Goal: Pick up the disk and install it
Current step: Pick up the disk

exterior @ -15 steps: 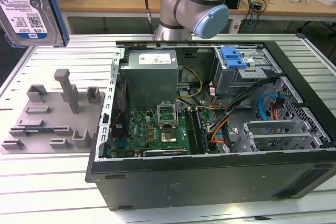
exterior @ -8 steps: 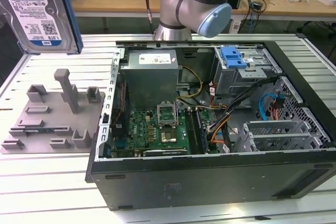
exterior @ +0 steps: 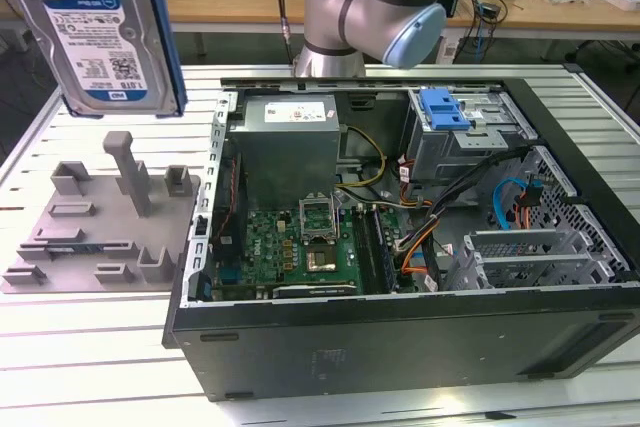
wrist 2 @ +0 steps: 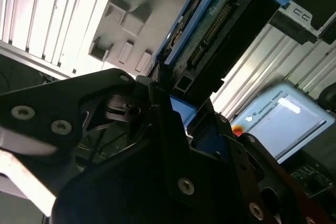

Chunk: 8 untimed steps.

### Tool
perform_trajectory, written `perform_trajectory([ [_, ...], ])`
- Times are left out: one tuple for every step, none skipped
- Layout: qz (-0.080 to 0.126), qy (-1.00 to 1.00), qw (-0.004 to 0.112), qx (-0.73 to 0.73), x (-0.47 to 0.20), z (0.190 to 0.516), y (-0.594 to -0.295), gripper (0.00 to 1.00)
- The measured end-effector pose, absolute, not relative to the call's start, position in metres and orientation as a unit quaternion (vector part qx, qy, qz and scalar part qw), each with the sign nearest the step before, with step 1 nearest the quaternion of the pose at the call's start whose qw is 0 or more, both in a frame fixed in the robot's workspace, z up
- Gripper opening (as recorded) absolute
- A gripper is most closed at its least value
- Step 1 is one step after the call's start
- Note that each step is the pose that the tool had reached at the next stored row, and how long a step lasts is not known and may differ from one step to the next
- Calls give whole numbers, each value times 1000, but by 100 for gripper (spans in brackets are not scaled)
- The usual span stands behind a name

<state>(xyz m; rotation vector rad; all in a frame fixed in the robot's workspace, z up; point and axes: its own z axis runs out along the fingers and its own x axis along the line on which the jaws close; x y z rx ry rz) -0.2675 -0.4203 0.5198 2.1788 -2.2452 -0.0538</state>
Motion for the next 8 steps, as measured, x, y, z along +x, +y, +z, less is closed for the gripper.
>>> perform_trajectory([
  [-17,-717,6,696,-263,520,-423,37],
  [-17,-718,6,696,-258,520,-425,37],
  [-17,-717,7,696,-255,520,-426,37],
  [-18,-717,7,696,-250,520,-428,37],
  [-18,-717,7,696,-246,520,-430,37],
  [-18,-717,7,696,-241,520,-432,37],
  [-18,-717,7,697,-238,520,-434,37],
  [-18,-717,7,697,-233,520,-435,37],
])
